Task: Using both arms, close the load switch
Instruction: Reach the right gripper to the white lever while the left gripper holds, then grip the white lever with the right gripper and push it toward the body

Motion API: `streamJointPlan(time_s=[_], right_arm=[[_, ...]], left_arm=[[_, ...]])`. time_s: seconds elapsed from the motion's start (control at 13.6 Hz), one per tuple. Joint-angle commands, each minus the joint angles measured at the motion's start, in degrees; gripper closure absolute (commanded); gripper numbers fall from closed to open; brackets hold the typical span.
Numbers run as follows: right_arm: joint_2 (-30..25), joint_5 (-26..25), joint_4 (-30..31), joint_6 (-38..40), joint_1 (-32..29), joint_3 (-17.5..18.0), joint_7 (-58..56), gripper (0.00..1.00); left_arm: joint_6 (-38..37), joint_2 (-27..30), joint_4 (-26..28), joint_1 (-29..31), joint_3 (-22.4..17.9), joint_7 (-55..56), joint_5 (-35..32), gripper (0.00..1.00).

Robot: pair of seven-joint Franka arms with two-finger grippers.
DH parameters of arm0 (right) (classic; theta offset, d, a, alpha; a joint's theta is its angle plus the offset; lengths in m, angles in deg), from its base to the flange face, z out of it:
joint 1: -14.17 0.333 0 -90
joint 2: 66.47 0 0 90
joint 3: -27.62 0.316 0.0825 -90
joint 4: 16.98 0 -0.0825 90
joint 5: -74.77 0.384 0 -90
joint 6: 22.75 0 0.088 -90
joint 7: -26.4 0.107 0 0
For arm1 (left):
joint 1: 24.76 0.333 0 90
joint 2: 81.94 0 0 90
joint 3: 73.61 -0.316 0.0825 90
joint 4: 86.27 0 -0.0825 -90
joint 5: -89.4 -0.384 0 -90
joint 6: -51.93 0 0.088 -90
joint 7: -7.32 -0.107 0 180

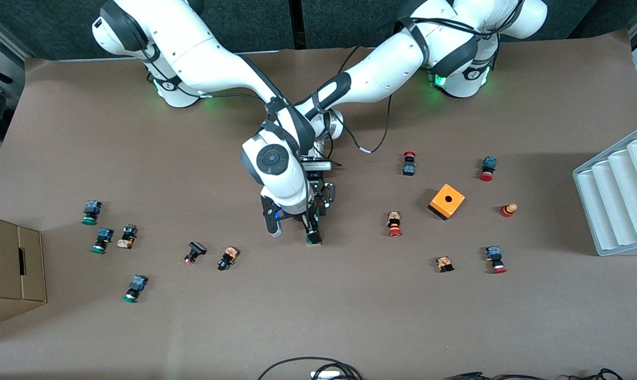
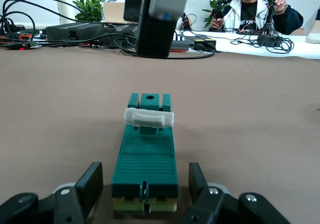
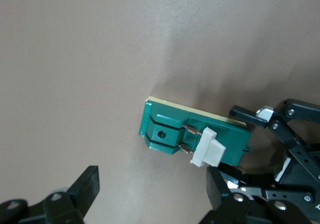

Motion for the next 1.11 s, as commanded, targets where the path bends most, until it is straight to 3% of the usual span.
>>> streamJointPlan(time_s=[0.0, 0.37, 0.96, 1.03], right_arm=[[1.64, 1.51, -1.31, -0.51, 0.33, -0.56, 2.27, 0.14], [1.82, 1.51, 1.24, -1.3, 0.77, -0.56, 2.63, 0.24], [0.06, 1.68, 1.24, 2.74, 0.59, -0.29, 2.46, 0.3], [-0.03, 1.68, 1.24, 3.53, 0.59, -0.29, 2.46, 0.35]], left_arm=[[-1.16, -0.83, -1.24, -1.08, -0.61, 0.99, -0.87, 0.22], [-1.24, -0.83, -1.24, -1.08, -0.61, 0.99, -0.78, 0.22], [-1.42, -0.83, -1.16, -1.08, -0.61, 1.08, -0.78, 0.23], [-1.42, -0.83, -1.24, -1.08, -0.61, 1.08, -0.78, 0.23]])
